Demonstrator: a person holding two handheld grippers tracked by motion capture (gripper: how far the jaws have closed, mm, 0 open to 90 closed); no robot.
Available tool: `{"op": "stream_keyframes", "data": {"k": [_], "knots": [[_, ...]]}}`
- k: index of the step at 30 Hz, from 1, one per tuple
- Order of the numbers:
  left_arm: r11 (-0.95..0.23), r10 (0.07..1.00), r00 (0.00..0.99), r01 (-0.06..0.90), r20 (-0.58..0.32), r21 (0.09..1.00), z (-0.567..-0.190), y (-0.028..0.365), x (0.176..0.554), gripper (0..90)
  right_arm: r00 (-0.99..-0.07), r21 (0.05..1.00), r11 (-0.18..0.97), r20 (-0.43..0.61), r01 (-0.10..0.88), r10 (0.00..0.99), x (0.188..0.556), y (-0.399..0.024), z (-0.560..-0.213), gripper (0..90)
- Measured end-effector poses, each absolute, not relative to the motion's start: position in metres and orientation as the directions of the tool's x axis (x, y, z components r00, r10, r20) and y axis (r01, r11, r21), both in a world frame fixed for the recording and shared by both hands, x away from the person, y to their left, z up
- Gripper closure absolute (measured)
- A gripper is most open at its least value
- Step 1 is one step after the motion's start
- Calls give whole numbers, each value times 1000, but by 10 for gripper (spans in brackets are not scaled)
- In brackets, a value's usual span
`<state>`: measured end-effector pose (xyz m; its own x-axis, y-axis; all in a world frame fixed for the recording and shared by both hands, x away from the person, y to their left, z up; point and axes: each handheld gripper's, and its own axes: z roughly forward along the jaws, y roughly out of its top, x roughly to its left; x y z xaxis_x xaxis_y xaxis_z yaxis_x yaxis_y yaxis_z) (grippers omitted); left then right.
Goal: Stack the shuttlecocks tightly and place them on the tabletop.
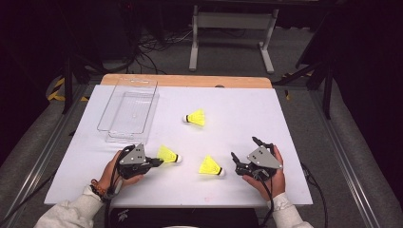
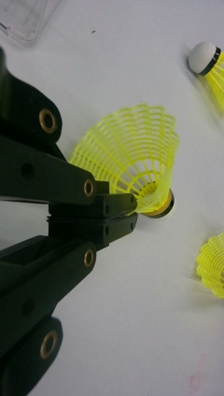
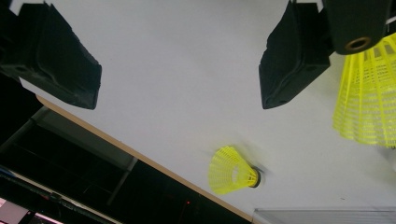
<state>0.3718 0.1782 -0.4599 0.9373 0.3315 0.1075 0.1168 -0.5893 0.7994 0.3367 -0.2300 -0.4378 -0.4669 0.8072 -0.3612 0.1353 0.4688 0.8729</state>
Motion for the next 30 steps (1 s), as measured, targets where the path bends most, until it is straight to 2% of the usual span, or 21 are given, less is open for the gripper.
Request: {"op": "stream_keyframes", "data": {"k": [11, 18, 30], "knots": [[-580, 363, 922, 107, 139, 808, -436, 187, 390, 896, -476, 869, 472, -356, 147, 804, 338, -229, -440, 141], [-558, 395, 907, 108, 149, 823, -412, 188, 418, 896, -482, 864, 476, -351, 163, 803, 339, -228, -443, 141], [-665, 369, 915, 134, 167, 735, -402, 176, 458, 895, -508, 854, 486, -339, 187, 792, 342, -225, -447, 142]]}}
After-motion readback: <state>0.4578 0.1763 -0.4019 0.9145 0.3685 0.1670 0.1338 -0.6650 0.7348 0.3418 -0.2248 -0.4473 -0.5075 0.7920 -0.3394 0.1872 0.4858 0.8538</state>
